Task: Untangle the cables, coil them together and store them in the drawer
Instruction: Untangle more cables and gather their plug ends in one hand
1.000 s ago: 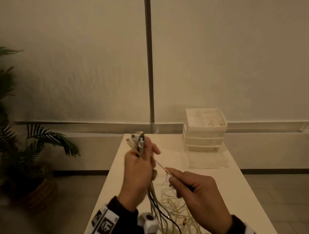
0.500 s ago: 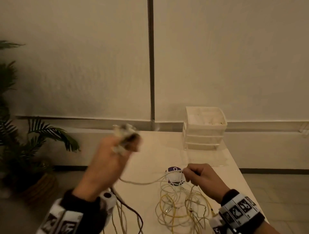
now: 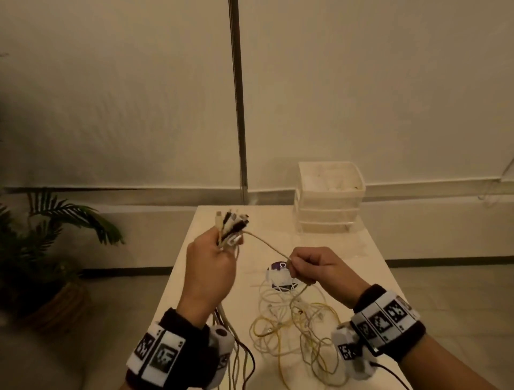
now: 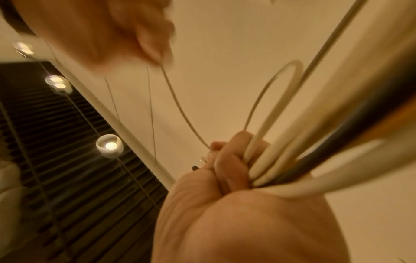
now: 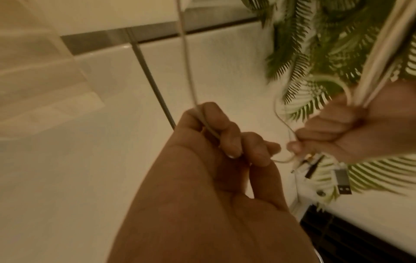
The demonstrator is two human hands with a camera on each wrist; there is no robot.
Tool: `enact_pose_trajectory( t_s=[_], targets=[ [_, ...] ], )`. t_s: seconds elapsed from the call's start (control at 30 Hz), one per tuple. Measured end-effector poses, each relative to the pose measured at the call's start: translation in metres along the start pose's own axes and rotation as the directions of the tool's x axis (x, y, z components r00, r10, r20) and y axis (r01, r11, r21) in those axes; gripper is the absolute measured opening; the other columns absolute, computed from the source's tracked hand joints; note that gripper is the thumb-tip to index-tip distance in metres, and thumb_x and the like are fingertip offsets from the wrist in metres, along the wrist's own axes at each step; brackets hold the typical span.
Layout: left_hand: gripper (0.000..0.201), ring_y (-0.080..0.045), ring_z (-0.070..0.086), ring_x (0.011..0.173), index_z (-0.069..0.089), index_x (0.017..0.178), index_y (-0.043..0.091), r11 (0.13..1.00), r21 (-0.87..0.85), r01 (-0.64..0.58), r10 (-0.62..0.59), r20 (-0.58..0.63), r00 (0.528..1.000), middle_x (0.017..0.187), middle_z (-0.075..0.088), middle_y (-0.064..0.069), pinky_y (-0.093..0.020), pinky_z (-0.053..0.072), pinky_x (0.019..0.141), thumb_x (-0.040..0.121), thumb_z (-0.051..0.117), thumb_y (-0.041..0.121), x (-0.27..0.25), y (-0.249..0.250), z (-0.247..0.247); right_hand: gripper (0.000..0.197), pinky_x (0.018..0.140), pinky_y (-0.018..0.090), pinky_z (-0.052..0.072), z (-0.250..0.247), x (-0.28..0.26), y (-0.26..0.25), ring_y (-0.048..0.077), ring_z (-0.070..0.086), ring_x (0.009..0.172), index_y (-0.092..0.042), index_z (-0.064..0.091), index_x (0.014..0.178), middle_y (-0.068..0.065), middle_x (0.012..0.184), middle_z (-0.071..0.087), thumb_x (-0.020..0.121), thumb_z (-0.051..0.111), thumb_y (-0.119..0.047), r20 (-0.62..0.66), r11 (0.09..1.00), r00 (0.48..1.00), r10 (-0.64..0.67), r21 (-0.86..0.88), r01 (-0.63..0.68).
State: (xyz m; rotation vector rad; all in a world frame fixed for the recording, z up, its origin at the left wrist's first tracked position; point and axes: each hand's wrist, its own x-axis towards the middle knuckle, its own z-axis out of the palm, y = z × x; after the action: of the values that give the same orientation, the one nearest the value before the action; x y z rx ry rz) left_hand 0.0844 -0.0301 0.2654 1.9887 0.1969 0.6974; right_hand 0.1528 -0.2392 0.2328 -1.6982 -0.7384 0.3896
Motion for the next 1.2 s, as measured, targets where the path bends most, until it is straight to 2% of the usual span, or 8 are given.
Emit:
enact_pose_trajectory(
  t_s=[0.17,0.3,0.5,0.63,0.77,0.9,1.03,1.2],
  targets=[
    [0.031,-0.015,0.036,0.047,0.063,0.069,0.028,0.996,-0.088,0.028,-0.04,-0.129,0.991,0.05,0.044,0.009,-0.032,0.031,0.048,0.094,0.056,0.045,0.009,-0.008,-0.018,0.023,0.059,0.022,0.036,-0.002,0.007,0.014,0.015,0.039,0.059,-0.01,0.063,0.074,0.007,0.063,0.046,0.09,0.05,-0.021,-0.076,0.999,0.997,0.0,-0.038,-0.003],
    [0.039,-0.017,0.039,0.051,0.065,0.075,0.033,0.954,-0.297,0.035,-0.117,-0.265,0.957,0.058,0.047,0.006,-0.034,0.034,0.052,0.079,0.056,0.07,0.017,-0.011,-0.038,0.024,0.062,0.022,0.04,-0.005,0.018,0.023,0.006,0.046,0.059,-0.016,0.061,0.071,-0.013,0.059,0.054,0.093,0.051,-0.018,-0.098,0.98,0.995,0.007,-0.198,-0.027],
    [0.022,-0.018,0.048,0.057,0.062,0.088,0.024,0.952,-0.225,0.209,-0.272,-0.307,0.912,0.067,0.054,-0.002,-0.033,0.04,0.057,0.092,0.055,0.044,0.021,-0.009,-0.058,0.028,0.058,0.017,0.036,-0.008,0.02,0.031,0.004,0.04,0.053,-0.008,0.06,0.07,-0.017,0.052,0.055,0.096,0.05,-0.005,-0.168,0.979,0.985,0.028,-0.197,-0.061],
    [0.018,-0.022,0.057,0.07,0.064,0.096,0.019,0.992,-0.063,0.112,-0.126,-0.336,0.933,0.076,0.06,-0.002,-0.043,0.051,0.066,0.096,0.055,0.035,0.012,0.0,-0.052,0.028,0.058,0.015,0.035,-0.012,0.023,0.03,0.0,0.041,0.052,-0.01,0.058,0.068,-0.016,0.051,0.052,0.095,0.05,-0.003,-0.208,0.971,0.978,0.015,-0.231,-0.064],
    [0.024,0.011,0.061,0.069,0.074,0.094,0.026,0.989,0.003,-0.148,0.147,0.062,0.987,0.073,0.067,0.026,-0.007,0.043,0.062,0.09,0.065,0.003,-0.003,0.017,-0.01,0.028,0.059,0.021,0.037,-0.009,0.026,0.012,0.005,0.042,0.054,-0.013,0.06,0.069,-0.013,0.053,0.05,0.094,0.051,-0.006,-0.18,0.967,0.983,-0.041,-0.256,-0.006],
    [0.041,0.001,0.064,0.073,0.068,0.089,0.034,0.98,0.046,-0.191,0.171,0.283,0.944,0.077,0.071,0.016,-0.012,0.046,0.06,0.081,0.06,-0.006,-0.012,0.019,0.031,0.021,0.06,0.035,0.043,0.0,0.03,-0.006,0.025,0.051,0.062,-0.009,0.068,0.085,0.009,0.068,0.062,0.091,0.049,-0.017,-0.09,0.976,0.99,-0.108,-0.199,0.089],
    [0.029,-0.008,0.06,0.07,0.066,0.09,0.02,0.975,0.13,-0.179,0.141,0.259,0.955,0.075,0.069,0.008,-0.025,0.048,0.06,0.081,0.055,-0.006,0.001,0.009,0.036,0.023,0.061,0.023,0.039,-0.002,0.022,-0.009,0.006,0.047,0.059,-0.005,0.069,0.093,-0.002,0.065,0.054,0.098,0.048,-0.013,-0.065,0.985,0.994,-0.086,-0.155,0.075],
    [0.03,0.006,0.058,0.068,0.062,0.082,0.028,0.987,0.074,-0.143,0.144,-0.003,0.99,0.068,0.058,0.019,-0.008,0.042,0.055,0.09,0.06,0.0,0.01,0.021,0.026,0.026,0.058,0.025,0.039,0.003,0.022,0.002,0.013,0.044,0.056,-0.018,0.061,0.078,-0.006,0.058,0.052,0.099,0.044,-0.018,-0.067,0.999,0.997,-0.046,-0.016,0.045]
  ],
)
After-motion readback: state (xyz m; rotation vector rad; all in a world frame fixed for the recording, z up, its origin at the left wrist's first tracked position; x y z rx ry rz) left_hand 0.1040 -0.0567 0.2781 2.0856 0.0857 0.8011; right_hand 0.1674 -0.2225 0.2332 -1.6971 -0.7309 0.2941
